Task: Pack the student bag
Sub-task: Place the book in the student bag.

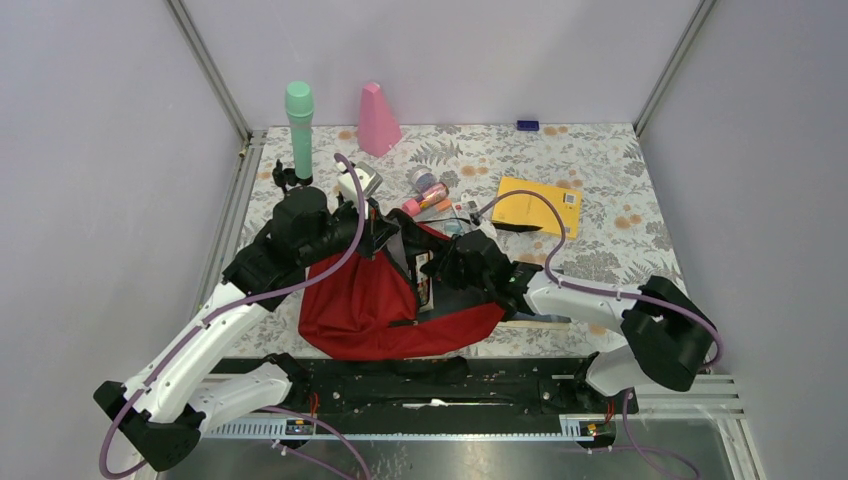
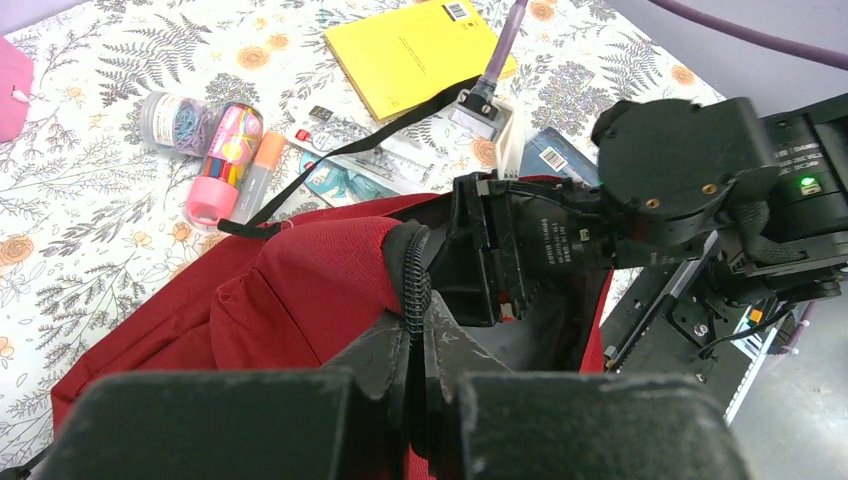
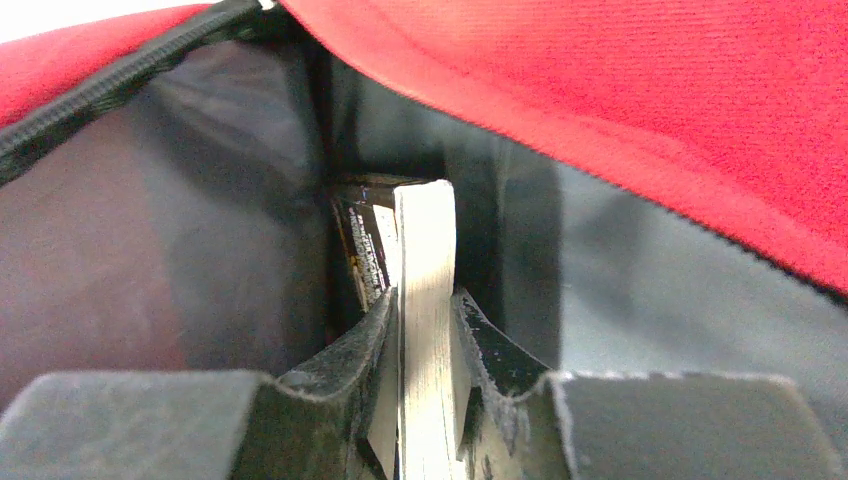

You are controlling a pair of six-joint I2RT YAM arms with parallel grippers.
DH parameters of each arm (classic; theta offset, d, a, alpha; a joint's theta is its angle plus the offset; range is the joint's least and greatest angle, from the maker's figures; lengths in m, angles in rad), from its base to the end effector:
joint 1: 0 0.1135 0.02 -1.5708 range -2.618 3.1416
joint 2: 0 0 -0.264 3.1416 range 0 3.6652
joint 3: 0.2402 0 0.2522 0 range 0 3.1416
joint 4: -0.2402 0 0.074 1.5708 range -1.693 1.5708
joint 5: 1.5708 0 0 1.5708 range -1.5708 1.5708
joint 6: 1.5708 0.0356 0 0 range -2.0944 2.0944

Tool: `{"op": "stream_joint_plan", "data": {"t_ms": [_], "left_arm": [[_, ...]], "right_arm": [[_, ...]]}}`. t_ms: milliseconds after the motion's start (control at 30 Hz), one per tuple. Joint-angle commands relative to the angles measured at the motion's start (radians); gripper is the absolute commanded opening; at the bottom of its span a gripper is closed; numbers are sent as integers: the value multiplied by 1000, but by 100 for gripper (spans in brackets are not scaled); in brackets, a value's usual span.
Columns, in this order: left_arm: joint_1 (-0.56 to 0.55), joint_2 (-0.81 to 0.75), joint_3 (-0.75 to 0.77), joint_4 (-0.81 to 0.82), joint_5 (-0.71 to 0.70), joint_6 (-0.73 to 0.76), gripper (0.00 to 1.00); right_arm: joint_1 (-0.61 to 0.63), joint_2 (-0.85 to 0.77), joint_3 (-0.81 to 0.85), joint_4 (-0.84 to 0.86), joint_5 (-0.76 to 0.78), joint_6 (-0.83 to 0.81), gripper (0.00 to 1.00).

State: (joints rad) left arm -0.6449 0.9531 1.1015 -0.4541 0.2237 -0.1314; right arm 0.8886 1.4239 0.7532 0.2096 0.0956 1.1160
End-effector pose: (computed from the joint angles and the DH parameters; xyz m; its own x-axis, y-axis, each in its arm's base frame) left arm 0.1584 -0.1290 0.3916 -0.3374 0.0939 -0.9367 0.7172 0.6702 -0.1911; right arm 0.1972 0.2374 0.2207 -0.7689 0.4717 -0.4316 -0.0637 0.6151 0.7859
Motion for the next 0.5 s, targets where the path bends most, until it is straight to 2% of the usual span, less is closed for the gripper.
{"op": "stream_joint_plan", "data": {"t_ms": [0, 33, 100, 167, 267, 333, 467], "left_arm": [[8, -6, -3, 129, 7, 7, 0], [8, -6, -4, 129, 6, 8, 0], [9, -6, -6, 128, 3, 10, 0], [10, -7, -6, 126, -2, 13, 0], [10, -6, -8, 123, -10, 16, 0], [10, -7, -9, 121, -12, 18, 0], [11, -8, -9, 121, -22, 19, 0]], "right_arm": [[7, 42, 34, 59, 91, -11, 10], [9, 46, 34, 56, 90, -16, 18], [9, 42, 34, 59, 87, -37, 40], [9, 29, 39, 57, 88, -74, 53], [10, 0, 61, 26, 103, -144, 59], [10, -26, 70, 4, 106, -182, 67], [10, -101, 63, -72, 149, -237, 70]]}}
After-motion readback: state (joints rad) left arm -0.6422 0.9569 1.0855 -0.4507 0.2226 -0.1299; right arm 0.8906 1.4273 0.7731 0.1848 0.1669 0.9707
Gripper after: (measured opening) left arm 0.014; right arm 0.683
